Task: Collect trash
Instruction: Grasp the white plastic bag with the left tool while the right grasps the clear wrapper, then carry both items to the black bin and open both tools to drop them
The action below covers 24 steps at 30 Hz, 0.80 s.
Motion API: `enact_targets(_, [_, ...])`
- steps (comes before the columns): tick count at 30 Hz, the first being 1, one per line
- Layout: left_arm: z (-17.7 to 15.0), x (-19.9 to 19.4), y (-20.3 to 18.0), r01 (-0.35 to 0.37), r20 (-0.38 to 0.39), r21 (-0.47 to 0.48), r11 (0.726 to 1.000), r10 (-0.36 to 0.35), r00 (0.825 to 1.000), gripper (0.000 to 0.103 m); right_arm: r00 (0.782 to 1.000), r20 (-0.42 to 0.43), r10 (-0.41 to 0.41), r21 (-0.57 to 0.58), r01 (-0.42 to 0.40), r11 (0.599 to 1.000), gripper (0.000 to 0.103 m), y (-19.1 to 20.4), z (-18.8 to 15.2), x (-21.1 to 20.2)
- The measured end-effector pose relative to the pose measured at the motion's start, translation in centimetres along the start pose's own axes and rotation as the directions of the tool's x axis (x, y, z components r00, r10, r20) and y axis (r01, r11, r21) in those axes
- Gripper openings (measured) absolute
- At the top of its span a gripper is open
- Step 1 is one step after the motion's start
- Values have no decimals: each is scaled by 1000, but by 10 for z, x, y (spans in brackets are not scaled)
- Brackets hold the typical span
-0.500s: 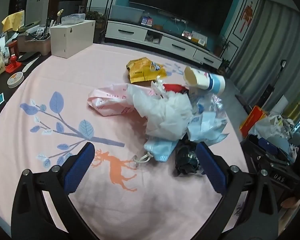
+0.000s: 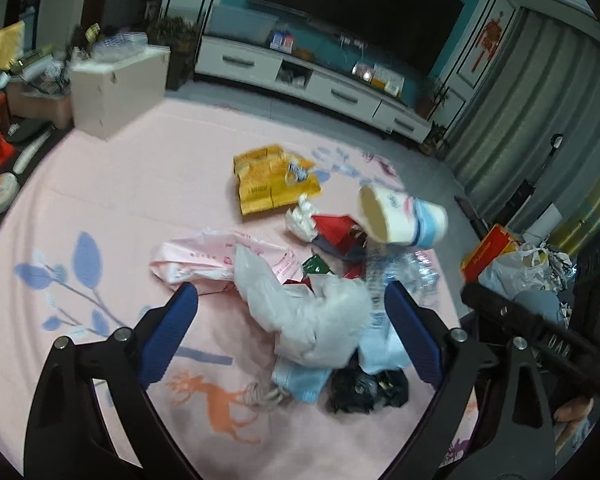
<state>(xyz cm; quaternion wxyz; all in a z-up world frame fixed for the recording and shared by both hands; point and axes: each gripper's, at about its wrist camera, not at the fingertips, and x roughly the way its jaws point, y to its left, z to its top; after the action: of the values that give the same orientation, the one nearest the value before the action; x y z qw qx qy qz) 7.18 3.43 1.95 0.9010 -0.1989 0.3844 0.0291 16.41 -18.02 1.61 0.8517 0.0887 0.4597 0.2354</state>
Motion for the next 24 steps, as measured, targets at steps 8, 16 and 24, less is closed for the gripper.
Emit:
enact_targets(8, [-20, 34, -4, 115, -76, -42, 993, -118, 990, 58, 992, -129, 8, 16, -6, 1000, 44, 13, -9, 55])
enact_targets(16, [-29, 12, -8, 202, -62, -99, 974, -209, 976, 26, 993, -105, 48, -4, -49, 999, 23, 9, -24, 31])
enact_targets(24, [-39, -46, -37, 235, 57, -24, 972, -233, 971, 24, 994, -18, 107, -13, -108, 994, 21, -2, -45, -35])
